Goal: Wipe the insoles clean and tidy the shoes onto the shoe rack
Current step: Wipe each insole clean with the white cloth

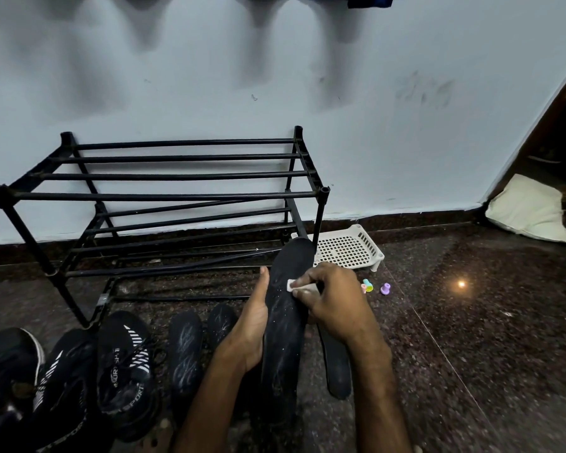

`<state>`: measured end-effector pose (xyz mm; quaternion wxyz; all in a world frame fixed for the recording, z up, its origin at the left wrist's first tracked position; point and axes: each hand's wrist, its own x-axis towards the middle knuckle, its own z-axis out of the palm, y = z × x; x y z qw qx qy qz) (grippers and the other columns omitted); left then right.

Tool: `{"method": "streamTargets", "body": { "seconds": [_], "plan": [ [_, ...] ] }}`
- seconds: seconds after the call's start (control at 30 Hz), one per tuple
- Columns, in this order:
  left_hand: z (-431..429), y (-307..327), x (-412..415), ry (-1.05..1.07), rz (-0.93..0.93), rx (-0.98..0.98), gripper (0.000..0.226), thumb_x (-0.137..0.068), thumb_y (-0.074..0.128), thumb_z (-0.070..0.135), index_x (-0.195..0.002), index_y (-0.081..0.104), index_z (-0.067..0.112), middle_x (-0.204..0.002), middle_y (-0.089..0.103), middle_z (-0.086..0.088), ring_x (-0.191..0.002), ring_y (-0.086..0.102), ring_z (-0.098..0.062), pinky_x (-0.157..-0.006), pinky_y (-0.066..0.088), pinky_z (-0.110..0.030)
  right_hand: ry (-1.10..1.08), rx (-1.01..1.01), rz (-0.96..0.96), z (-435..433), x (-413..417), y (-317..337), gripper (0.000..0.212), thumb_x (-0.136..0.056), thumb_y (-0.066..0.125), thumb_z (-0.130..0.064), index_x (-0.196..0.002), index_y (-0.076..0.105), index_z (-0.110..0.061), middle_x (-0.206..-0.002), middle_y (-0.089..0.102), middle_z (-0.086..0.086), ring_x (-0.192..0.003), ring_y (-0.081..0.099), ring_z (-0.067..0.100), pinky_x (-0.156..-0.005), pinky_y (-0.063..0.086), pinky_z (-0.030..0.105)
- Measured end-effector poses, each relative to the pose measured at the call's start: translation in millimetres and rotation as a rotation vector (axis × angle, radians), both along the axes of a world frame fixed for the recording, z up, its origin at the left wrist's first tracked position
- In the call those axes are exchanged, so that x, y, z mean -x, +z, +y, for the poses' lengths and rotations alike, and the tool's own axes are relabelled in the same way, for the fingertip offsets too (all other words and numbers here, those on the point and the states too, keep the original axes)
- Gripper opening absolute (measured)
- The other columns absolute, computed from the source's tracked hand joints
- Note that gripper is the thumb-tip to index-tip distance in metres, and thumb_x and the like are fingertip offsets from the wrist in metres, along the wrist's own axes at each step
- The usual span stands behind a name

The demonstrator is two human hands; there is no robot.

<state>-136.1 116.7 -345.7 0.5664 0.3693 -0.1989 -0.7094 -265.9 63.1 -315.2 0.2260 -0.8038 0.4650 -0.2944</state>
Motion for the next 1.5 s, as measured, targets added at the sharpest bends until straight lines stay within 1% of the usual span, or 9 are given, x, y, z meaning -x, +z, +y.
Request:
{"method": "streamTargets", "body": {
  "seconds": [0.1, 0.27, 0.47, 0.63, 0.77, 0.93, 1.13, 1.3, 1.5],
  "plan": [
    [-0.7, -0.7, 0.9, 0.003, -0.023, 0.021, 0.070, -0.098, 0.029, 0.062, -0.113, 0.074, 0.011, -0.112, 0.071, -0.017, -0.093, 0.071, -0.025, -0.080, 0.057, -0.039, -0.144, 0.121, -0.090, -1.9, -2.8, 1.5, 0.010, -0.081, 0.077, -0.015, -0.091, 0.076, -0.016, -0.090, 0.065, -0.010, -0.079, 0.059, 0.001, -0.074, 0.040, 0.001],
    [-2.6, -3.4, -4.2, 0.033, 0.041, 0.009, 0.069, -0.097, 0.032, 0.060, -0.121, 0.068, 0.007, -0.116, 0.069, -0.018, -0.102, 0.069, -0.025, -0.086, 0.056, -0.035, 0.076, -0.025, -0.099, 6.5, -10.9, 2.5, 0.010, -0.080, 0.079, -0.022, -0.090, 0.077, -0.021, -0.089, 0.067, -0.012, -0.083, 0.062, 0.000, -0.080, 0.053, 0.024],
    [-4.5, -4.2, 2.1, 0.015, 0.051, 0.028, 0.066, -0.100, 0.032, 0.058, -0.119, 0.068, 0.006, -0.115, 0.068, -0.014, -0.104, 0.065, -0.020, -0.090, 0.054, -0.030, -0.120, 0.163, -0.140, 1.2, -15.0, 2.6, 0.011, -0.081, 0.077, -0.019, -0.092, 0.075, -0.019, -0.090, 0.065, -0.011, -0.083, 0.061, 0.005, -0.089, 0.052, 0.040],
    [-7.0, -10.2, -1.9, 0.026, 0.176, 0.007, 0.066, -0.096, 0.037, 0.061, -0.099, 0.077, 0.008, -0.096, 0.073, -0.015, -0.089, 0.071, -0.022, -0.076, 0.057, -0.032, 0.134, 0.049, -0.150, 4.8, -17.5, 3.4, 0.011, -0.080, 0.078, -0.024, -0.090, 0.078, -0.024, -0.086, 0.065, -0.016, -0.083, 0.062, -0.001, -0.083, 0.050, 0.028],
    [-4.8, -7.9, 2.9, 0.005, 0.164, -0.016, 0.066, -0.098, 0.033, 0.058, -0.108, 0.076, 0.009, -0.110, 0.071, -0.015, -0.101, 0.069, -0.021, -0.087, 0.056, -0.032, -0.094, 0.154, -0.125, -4.9, -14.2, -4.7, 0.012, -0.081, 0.076, -0.024, -0.092, 0.074, -0.026, -0.091, 0.063, -0.017, -0.085, 0.060, -0.002, -0.098, 0.047, 0.054],
    [-5.1, -8.0, 0.1, 0.031, 0.225, -0.019, 0.064, -0.096, 0.040, 0.060, -0.098, 0.076, 0.007, -0.101, 0.069, -0.015, -0.092, 0.069, -0.022, -0.081, 0.056, -0.036, 0.131, 0.049, -0.153, 2.7, -21.2, 0.1, 0.012, -0.079, 0.077, -0.028, -0.091, 0.076, -0.028, -0.088, 0.063, -0.019, -0.085, 0.060, -0.003, -0.092, 0.049, 0.042],
    [-2.6, -3.5, 0.6, -0.007, 0.132, -0.026, 0.062, -0.099, 0.036, 0.056, -0.109, 0.075, 0.009, -0.108, 0.072, -0.014, -0.096, 0.069, -0.020, -0.091, 0.050, -0.033, -0.176, 0.216, -0.062, -5.0, -14.4, -1.5, 0.013, -0.084, 0.074, -0.027, -0.097, 0.073, -0.029, -0.099, 0.065, -0.016, -0.088, 0.056, -0.005, -0.106, 0.036, 0.057],
    [-1.5, -0.3, -1.2, -0.002, 0.134, -0.025, 0.054, -0.095, 0.045, 0.058, -0.107, 0.068, 0.010, -0.104, 0.062, -0.012, -0.095, 0.060, -0.020, -0.086, 0.048, -0.033, 0.079, 0.078, -0.121, 1.5, -20.1, 1.0, 0.013, -0.081, 0.074, -0.032, -0.093, 0.071, -0.033, -0.091, 0.062, -0.022, -0.087, 0.060, -0.004, -0.099, 0.043, 0.060],
    [-0.2, -0.2, 3.1, -0.024, 0.052, -0.002, 0.063, -0.099, 0.034, 0.057, -0.115, 0.073, 0.010, -0.107, 0.070, -0.014, -0.091, 0.068, -0.023, -0.085, 0.052, -0.037, -0.141, 0.182, -0.169, -6.0, -6.9, 2.1, 0.015, -0.082, 0.076, -0.018, -0.095, 0.073, -0.026, -0.095, 0.064, -0.014, -0.087, 0.060, 0.000, -0.097, 0.050, 0.046]
  ]
}}
